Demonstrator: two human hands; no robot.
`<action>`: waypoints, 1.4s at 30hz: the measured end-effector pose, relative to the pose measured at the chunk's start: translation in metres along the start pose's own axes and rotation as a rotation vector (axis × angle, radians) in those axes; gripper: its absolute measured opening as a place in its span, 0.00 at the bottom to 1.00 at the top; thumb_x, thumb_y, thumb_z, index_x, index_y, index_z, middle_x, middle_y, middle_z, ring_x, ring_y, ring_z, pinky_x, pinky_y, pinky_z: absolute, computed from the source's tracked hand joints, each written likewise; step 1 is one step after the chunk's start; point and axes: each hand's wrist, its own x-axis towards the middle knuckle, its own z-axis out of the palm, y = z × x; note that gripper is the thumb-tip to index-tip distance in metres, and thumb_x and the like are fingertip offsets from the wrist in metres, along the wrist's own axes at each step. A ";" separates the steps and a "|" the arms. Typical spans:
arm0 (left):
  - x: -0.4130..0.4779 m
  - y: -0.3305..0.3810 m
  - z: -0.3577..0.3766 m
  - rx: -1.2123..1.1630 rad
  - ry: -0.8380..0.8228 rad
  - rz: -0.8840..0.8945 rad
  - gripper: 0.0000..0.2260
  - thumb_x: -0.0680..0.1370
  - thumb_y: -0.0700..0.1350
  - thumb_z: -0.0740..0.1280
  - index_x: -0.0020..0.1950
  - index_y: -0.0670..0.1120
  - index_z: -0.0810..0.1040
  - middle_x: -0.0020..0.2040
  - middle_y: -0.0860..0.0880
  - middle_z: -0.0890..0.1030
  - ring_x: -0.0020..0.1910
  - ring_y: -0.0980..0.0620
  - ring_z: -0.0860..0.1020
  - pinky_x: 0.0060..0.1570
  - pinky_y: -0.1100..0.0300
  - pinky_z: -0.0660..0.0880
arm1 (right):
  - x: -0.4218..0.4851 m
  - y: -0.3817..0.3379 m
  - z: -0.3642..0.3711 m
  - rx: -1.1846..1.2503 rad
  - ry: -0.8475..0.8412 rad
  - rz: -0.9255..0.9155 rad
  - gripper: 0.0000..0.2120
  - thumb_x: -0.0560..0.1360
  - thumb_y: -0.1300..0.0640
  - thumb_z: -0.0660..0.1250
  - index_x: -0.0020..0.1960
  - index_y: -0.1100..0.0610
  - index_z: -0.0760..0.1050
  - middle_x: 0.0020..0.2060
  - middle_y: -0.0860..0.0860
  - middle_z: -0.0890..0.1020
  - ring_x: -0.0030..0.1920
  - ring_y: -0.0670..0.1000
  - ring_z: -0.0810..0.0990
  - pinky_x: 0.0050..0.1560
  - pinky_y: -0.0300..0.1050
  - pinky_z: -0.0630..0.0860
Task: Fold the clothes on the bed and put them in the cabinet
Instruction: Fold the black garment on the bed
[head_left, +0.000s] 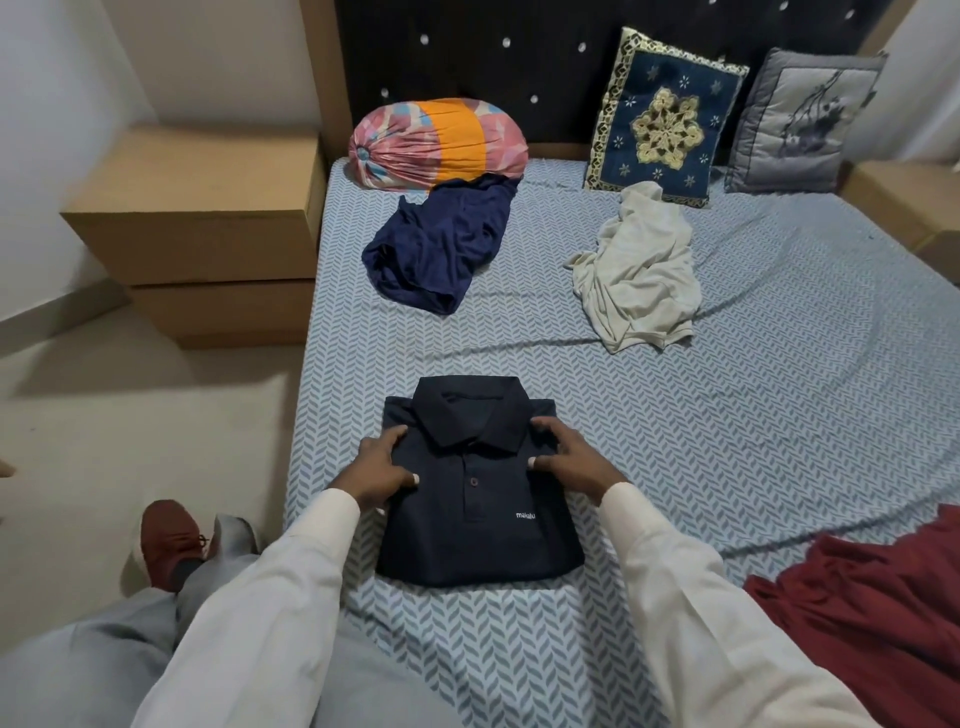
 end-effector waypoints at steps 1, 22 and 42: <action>-0.002 -0.002 0.002 0.018 -0.012 0.006 0.39 0.74 0.40 0.72 0.79 0.53 0.56 0.71 0.44 0.57 0.63 0.40 0.71 0.54 0.54 0.77 | -0.004 -0.004 -0.001 0.022 -0.018 0.019 0.32 0.64 0.51 0.75 0.67 0.41 0.71 0.66 0.52 0.75 0.62 0.50 0.77 0.65 0.51 0.75; -0.036 -0.013 0.002 0.099 0.063 0.363 0.44 0.72 0.33 0.66 0.81 0.50 0.46 0.80 0.51 0.44 0.79 0.49 0.46 0.75 0.51 0.58 | -0.065 -0.084 0.031 -0.387 -0.020 -0.145 0.39 0.71 0.71 0.64 0.79 0.53 0.56 0.71 0.48 0.60 0.67 0.51 0.68 0.51 0.49 0.81; -0.179 0.006 -0.263 0.057 0.059 0.248 0.41 0.71 0.33 0.64 0.80 0.50 0.51 0.80 0.52 0.47 0.78 0.52 0.56 0.72 0.54 0.64 | -0.152 -0.352 0.134 -0.467 -0.042 -0.208 0.42 0.68 0.73 0.65 0.79 0.59 0.54 0.77 0.55 0.56 0.76 0.54 0.60 0.66 0.31 0.58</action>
